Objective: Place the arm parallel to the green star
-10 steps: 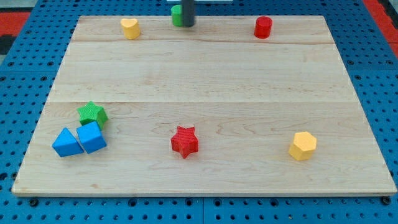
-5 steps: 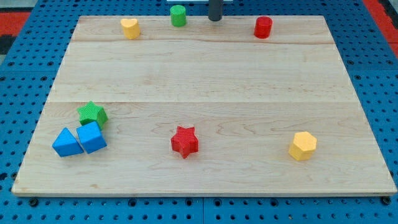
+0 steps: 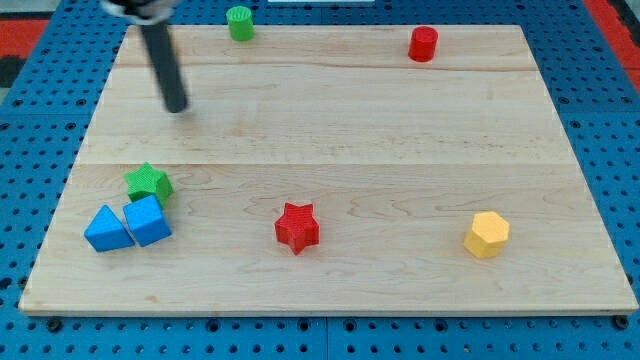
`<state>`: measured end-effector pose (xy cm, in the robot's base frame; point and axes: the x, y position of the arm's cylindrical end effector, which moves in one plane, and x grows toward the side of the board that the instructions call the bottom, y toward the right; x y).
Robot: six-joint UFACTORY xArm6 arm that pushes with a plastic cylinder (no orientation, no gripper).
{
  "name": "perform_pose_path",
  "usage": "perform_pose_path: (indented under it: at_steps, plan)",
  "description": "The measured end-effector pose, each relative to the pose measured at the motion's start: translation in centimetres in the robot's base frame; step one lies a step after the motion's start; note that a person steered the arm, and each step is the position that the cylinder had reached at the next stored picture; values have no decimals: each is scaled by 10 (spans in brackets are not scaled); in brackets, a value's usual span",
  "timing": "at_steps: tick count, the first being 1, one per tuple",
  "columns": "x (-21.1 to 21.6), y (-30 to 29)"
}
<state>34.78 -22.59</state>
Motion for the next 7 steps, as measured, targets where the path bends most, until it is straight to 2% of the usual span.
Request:
perform_pose_path:
  at_steps: [1, 2, 3, 4, 5, 7]
  plan:
    - [-17, -78]
    - [-28, -79]
    - [-112, -54]
    - [-156, -33]
    - [-157, -23]
    - [-157, 56]
